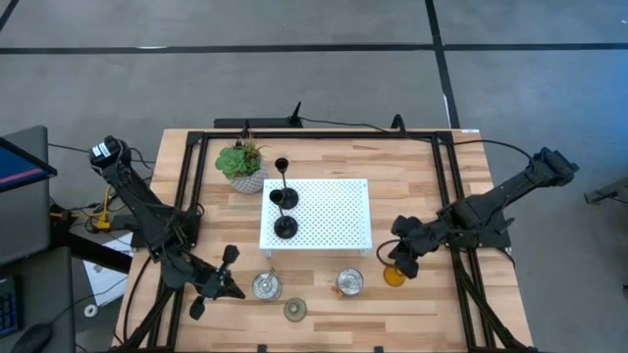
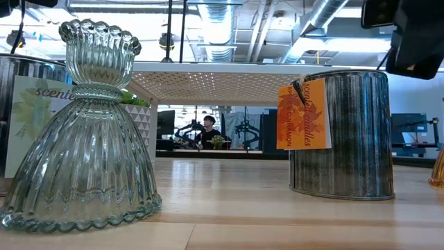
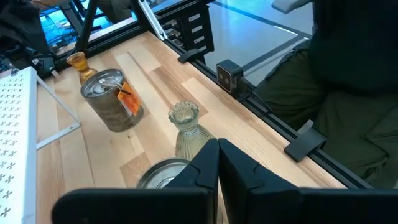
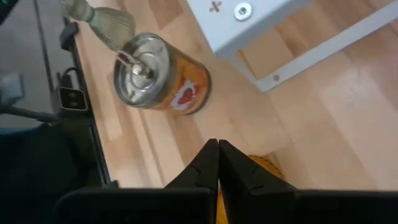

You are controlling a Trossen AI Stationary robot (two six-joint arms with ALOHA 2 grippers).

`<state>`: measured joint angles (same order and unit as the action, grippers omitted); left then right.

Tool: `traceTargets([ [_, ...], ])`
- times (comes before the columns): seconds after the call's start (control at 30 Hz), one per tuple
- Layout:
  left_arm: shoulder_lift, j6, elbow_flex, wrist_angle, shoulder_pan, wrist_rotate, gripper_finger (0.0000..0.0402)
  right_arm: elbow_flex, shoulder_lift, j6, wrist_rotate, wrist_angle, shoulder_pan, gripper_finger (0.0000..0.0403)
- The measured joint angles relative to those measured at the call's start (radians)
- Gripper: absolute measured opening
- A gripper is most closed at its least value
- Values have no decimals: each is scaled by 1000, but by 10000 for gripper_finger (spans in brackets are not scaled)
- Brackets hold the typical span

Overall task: Pick & Place candle stick holders
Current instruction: Put the yellow glass candle holder on the shelf

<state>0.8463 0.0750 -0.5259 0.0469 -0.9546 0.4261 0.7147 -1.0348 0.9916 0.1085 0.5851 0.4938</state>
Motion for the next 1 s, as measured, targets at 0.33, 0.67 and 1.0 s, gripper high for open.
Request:
traceTargets([
  [0.33, 0, 0, 0, 7, 0, 0, 8, 18, 0, 142, -96, 78, -72, 0],
  [0.67, 0, 0, 0, 7, 0, 0, 8, 17, 0, 259, -207, 223, -72, 0],
  [1.0, 0, 0, 0, 7, 0, 0, 8, 17, 0, 259, -216, 224, -79, 0],
])
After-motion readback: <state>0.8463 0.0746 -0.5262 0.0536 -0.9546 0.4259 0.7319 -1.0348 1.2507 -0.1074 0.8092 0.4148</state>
